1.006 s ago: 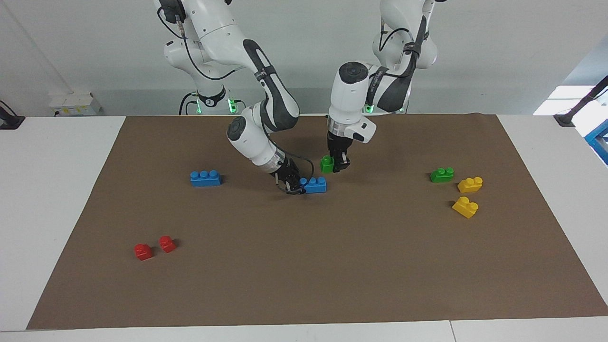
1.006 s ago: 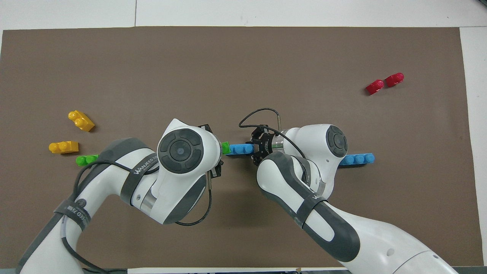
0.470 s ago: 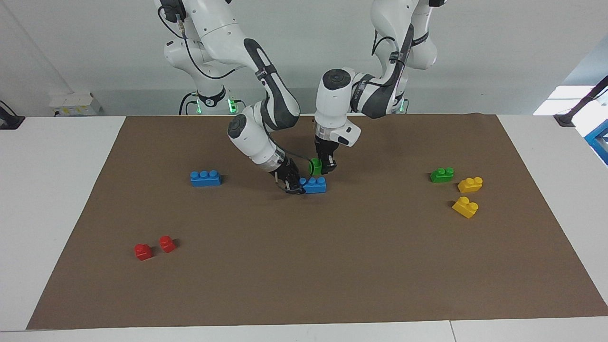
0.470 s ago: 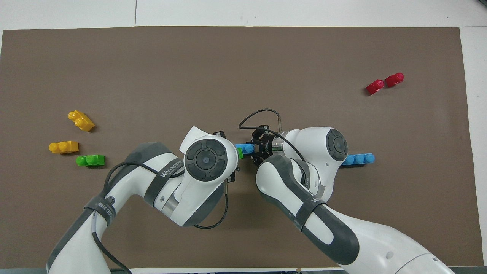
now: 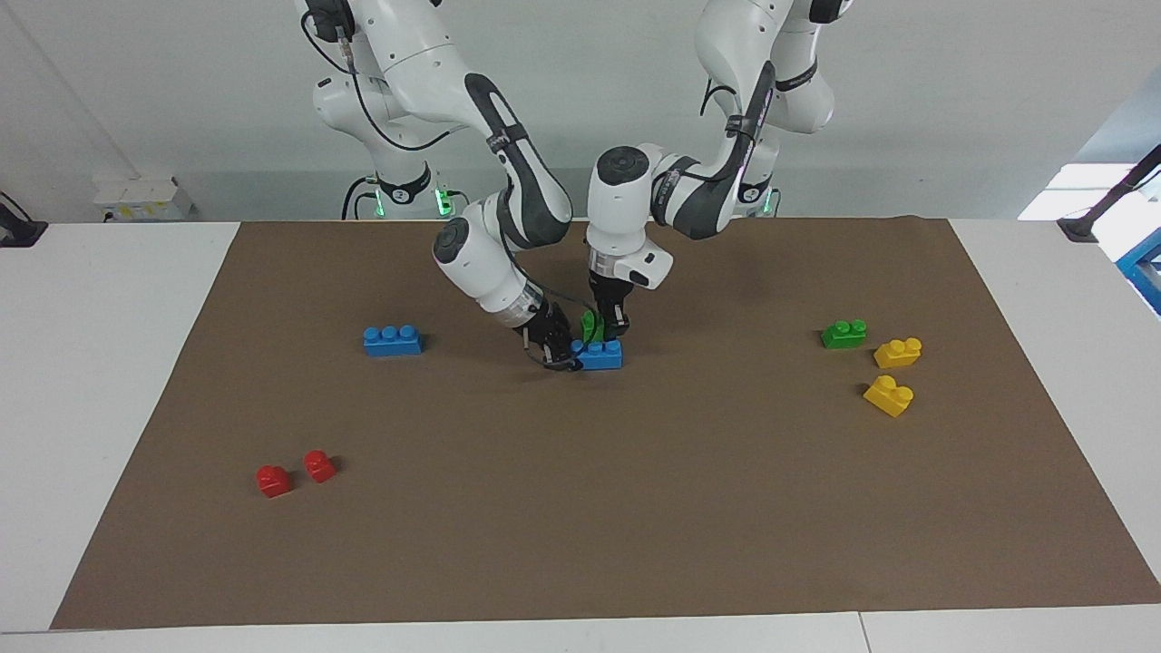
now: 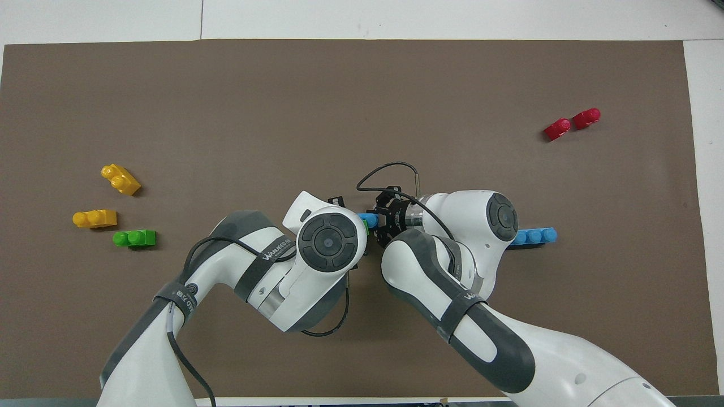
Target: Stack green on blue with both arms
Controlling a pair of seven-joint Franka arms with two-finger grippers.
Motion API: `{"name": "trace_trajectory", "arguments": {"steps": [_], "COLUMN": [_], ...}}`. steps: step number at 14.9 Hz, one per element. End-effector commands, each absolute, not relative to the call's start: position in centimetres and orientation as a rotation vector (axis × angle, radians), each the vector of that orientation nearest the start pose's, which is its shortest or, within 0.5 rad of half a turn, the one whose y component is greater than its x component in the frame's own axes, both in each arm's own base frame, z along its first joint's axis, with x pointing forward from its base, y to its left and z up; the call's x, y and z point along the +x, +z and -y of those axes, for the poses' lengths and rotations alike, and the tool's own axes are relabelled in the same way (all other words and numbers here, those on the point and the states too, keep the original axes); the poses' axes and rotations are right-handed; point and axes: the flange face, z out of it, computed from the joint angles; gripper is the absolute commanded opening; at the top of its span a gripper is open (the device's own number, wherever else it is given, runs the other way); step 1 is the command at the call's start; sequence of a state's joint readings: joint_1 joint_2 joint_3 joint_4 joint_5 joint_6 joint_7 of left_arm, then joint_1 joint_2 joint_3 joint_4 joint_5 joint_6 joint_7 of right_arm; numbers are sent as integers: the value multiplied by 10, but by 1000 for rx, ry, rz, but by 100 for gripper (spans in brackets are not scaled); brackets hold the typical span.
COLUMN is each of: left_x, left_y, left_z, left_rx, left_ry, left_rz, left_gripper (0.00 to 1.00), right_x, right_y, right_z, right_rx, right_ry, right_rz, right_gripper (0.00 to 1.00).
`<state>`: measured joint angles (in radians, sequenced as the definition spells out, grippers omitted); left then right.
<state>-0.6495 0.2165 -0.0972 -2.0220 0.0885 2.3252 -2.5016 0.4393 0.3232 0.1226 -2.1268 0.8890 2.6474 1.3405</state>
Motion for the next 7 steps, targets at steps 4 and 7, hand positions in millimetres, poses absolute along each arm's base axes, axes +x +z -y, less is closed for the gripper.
{"name": "trace_trajectory", "arguments": {"steps": [4, 7], "left_x": [447, 448], "left_y": [343, 338], "left_z": [408, 407], "left_rx": [2015, 2019], "left_ry": [120, 133], "left_rz": [-2267, -2259], "left_gripper": [0, 0], "right_x": [504, 504], "right_y": [255, 255], "right_z": [-279, -279], "right_rx": [-1899, -1899], "right_ry": [410, 410], "right_rz": [-1882, -1882], "right_gripper": [0, 0]}}
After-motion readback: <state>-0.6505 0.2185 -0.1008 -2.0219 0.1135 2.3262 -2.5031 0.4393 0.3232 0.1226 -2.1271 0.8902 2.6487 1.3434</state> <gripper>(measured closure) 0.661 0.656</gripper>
